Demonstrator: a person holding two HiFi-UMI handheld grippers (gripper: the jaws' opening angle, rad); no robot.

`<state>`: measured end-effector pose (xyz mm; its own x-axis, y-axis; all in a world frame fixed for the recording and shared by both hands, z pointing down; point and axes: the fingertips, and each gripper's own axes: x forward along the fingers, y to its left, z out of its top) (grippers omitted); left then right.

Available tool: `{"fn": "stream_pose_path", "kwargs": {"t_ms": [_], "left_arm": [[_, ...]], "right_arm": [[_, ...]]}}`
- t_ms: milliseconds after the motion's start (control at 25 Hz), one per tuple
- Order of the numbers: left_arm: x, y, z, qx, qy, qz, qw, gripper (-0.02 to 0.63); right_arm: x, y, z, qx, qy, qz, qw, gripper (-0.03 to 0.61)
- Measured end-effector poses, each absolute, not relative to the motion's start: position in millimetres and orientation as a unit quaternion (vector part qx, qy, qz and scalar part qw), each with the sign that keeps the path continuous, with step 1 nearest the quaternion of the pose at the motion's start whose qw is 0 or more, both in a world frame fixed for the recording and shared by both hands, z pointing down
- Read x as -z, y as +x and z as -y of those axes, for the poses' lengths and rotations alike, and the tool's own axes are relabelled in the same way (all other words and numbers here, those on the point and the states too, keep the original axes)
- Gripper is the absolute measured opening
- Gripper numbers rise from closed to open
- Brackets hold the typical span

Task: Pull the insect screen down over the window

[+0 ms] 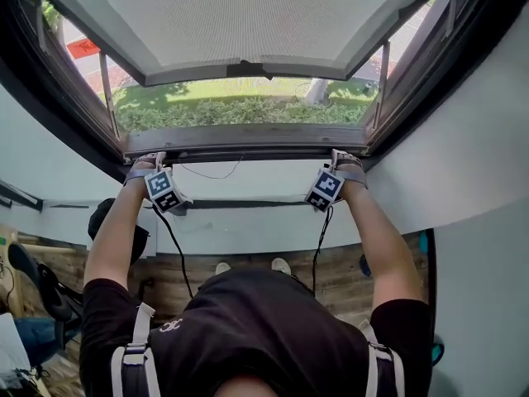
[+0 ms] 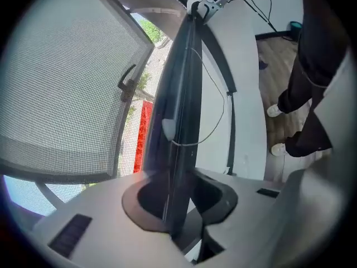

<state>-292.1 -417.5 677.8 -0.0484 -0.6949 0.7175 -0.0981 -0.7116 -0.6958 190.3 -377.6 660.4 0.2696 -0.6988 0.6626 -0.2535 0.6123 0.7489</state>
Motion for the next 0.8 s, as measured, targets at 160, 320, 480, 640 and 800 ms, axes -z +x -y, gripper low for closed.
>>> {"fn": "stream_pose_path", "kwargs": {"t_ms": [160, 320, 480, 640, 800], "left_arm": [[-678.9, -289.5, 417.5, 0.658, -0.648, -0.312, 0.222, 0.106], [-680.0, -291.7, 417.5, 0.665, -0.642, -0.31, 0.224, 0.119], [-680.2, -290.3, 425.0, 0.664, -0.635, -0.318, 0.232, 0.11], [-680.1, -291.5, 412.6, 0.68, -0.636, -0.307, 0.2, 0.13], [-683.1, -289.9, 415.2, 0.678, -0.636, -0.312, 0.197, 0.149]], "right_arm": [[-664.6, 195.8, 379.4, 0.169, 0.413, 0.571, 0.69, 0.199], [-668.6, 196.9, 385.7, 0.194, 0.416, 0.565, 0.685, 0.242], [-665.3, 197.1, 389.3, 0.187, 0.403, 0.555, 0.703, 0.184], [-666.3, 196.3, 385.7, 0.173, 0.401, 0.563, 0.701, 0.187], [-674.2, 194.5, 388.9, 0.176, 0.412, 0.567, 0.692, 0.21]]}}
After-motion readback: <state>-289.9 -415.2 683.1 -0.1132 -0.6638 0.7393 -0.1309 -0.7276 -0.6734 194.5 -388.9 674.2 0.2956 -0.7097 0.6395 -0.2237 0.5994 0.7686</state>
